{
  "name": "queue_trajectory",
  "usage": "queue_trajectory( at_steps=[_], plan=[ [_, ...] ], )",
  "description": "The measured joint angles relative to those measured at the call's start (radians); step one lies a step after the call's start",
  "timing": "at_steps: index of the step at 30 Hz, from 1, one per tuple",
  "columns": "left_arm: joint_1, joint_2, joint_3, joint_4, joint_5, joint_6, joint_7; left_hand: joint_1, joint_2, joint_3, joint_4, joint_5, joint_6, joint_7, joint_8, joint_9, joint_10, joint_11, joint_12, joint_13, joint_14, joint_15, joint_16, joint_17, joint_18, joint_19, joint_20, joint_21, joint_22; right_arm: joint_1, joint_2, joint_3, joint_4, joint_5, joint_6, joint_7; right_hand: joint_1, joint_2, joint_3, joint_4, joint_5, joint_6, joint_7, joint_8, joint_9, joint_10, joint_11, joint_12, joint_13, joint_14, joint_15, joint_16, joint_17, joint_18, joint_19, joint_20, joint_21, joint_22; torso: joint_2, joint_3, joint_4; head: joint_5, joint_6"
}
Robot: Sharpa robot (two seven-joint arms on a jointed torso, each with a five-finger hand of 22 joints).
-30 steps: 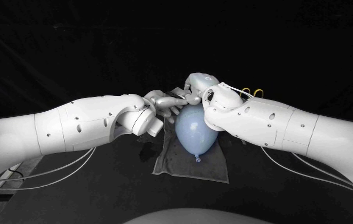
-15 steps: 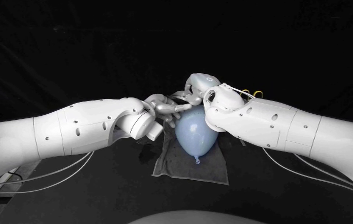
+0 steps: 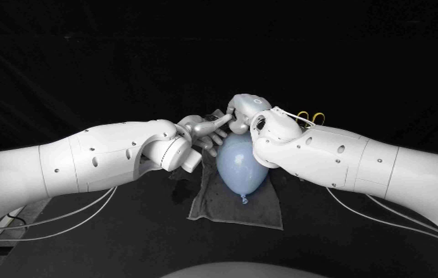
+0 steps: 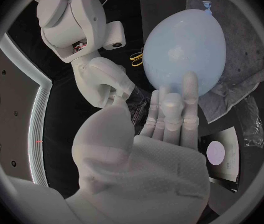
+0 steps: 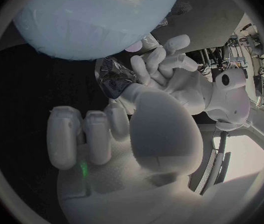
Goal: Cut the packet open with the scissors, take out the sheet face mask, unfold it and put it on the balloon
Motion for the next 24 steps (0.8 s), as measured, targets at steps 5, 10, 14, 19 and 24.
queue_trajectory(
  at_steps=[5,10,14,19,24],
  plan=[
    [-0.001,-0.002,-0.001,0.003,0.006,-0.002,0.004,0.16,-0.064,0.103,-0.001,0.0,0.0,0.0,0.0,-0.006,0.0,0.0,0.0,-0.009,-0.005,-0.005,0.0,-0.017,0.0,0.0,0.0,-0.004,-0.004,0.001,-0.001,0.0,-0.003,0.001,0.001,0.004,0.0,0.0,0.0,0.0,0.0,-0.002,-0.001,0.001,0.0,0.0,0.0,0.0,0.0,0.0,0.0,0.0,0.0,0.0,-0.001,0.001,-0.001,0.0,0.0,0.0,0.0005,-0.001,-0.001],
    [-0.001,-0.004,-0.001,0.003,0.008,-0.001,0.008,0.169,-0.126,0.184,0.001,0.0,0.0,0.0,0.0,-0.009,0.0,0.0,0.0,-0.014,-0.011,-0.004,0.0,-0.028,-0.001,0.0,0.0,-0.008,-0.007,0.001,0.0,0.0,-0.007,0.001,0.003,0.007,0.0,0.0,0.0,0.0,0.0,0.0,-0.003,0.003,0.0,0.0,0.0,0.0,-0.001,0.0,0.0,0.0,0.001,0.0,0.002,-0.002,0.002,0.0,0.0,-0.0007,0.0012,-0.001,-0.002],
    [-0.001,-0.004,-0.001,0.004,0.009,-0.001,0.01,0.116,-0.169,0.246,0.002,0.0,0.0,0.0,0.0,-0.011,0.0,0.0,0.0,-0.018,-0.016,-0.002,0.0,-0.035,-0.001,0.0,0.0,-0.008,-0.009,0.0,0.001,0.0,-0.01,0.001,0.004,0.009,-0.004,-0.004,0.0,0.0,0.0,0.0,-0.004,0.004,0.001,0.0,0.0,0.0,-0.001,0.0,0.0,0.0,0.001,0.0,0.002,-0.003,0.002,-0.001,0.0,-0.0007,0.0016,0.0,-0.002],
    [-0.001,-0.003,-0.001,0.006,0.011,-0.001,0.01,0.1,-0.135,0.299,0.0,0.0,0.004,0.003,0.0,-0.013,0.0,0.0,0.0,-0.022,-0.016,-0.001,0.0,-0.039,-0.001,0.0,0.0,-0.012,-0.01,0.0,0.0,0.0,-0.011,0.001,0.004,0.009,-0.004,-0.004,0.0,0.0,0.0,0.0,-0.004,0.004,0.001,0.0,0.0,0.0,0.0,0.0,0.0,-0.001,0.001,0.0,0.002,-0.003,0.002,-0.001,0.0,-0.0007,0.0016,0.001,-0.003],
    [-0.001,-0.004,-0.001,0.005,0.014,-0.003,0.01,0.11,-0.061,0.349,0.0,0.0,0.004,0.004,0.0,-0.015,0.0,0.0,0.004,-0.026,-0.016,-0.002,0.0,-0.04,-0.002,0.0,0.0,-0.012,-0.012,0.0,-0.002,0.0,-0.006,0.001,0.004,0.01,-0.004,-0.004,0.0,0.0,0.0,0.001,-0.003,0.004,0.001,0.0,0.0,0.0,0.0,0.0,0.0,-0.001,0.001,0.0,0.002,-0.003,0.002,0.0,0.0,-0.0007,0.0012,0.002,-0.005]
  ],
)
